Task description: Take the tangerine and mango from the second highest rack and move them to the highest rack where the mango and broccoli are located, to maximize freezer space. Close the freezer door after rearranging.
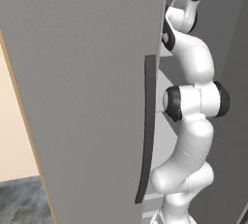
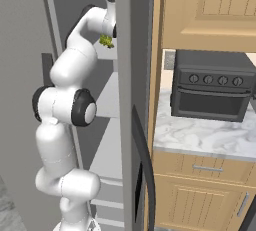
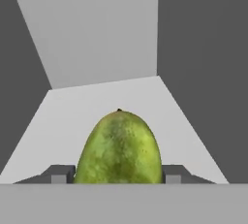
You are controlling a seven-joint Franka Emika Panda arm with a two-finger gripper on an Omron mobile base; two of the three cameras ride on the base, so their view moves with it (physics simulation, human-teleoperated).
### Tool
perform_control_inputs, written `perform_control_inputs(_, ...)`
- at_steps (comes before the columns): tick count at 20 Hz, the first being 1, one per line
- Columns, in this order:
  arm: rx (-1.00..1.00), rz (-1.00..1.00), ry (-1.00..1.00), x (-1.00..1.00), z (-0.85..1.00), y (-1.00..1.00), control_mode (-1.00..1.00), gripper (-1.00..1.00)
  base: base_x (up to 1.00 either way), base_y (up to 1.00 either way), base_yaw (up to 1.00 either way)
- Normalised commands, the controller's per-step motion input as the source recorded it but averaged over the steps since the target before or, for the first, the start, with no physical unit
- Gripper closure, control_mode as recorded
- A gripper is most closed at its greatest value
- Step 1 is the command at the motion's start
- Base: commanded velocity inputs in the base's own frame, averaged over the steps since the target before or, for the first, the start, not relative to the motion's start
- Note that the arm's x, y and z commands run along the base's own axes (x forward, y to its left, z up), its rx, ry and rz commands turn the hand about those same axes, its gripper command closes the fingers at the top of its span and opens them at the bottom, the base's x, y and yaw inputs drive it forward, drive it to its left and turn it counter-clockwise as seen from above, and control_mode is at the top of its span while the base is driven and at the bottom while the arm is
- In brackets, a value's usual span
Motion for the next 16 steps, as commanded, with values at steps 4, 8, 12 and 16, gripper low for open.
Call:
perform_control_inputs(4,0.01,0.0,0.0,0.16,-0.13,0.03,-1.0,-1.0,0.0,0.0,0.0)
perform_control_inputs(8,0.02,0.0,0.0,0.19,0.01,0.0,-1.0,-1.0,0.0,0.0,0.0)
perform_control_inputs(12,0.01,0.0,0.0,0.12,0.03,0.01,-1.0,-1.0,0.0,0.0,0.0)
perform_control_inputs(16,0.0,0.0,-0.05,-0.54,0.01,0.0,-1.0,-1.0,0.0,0.0,0.0)
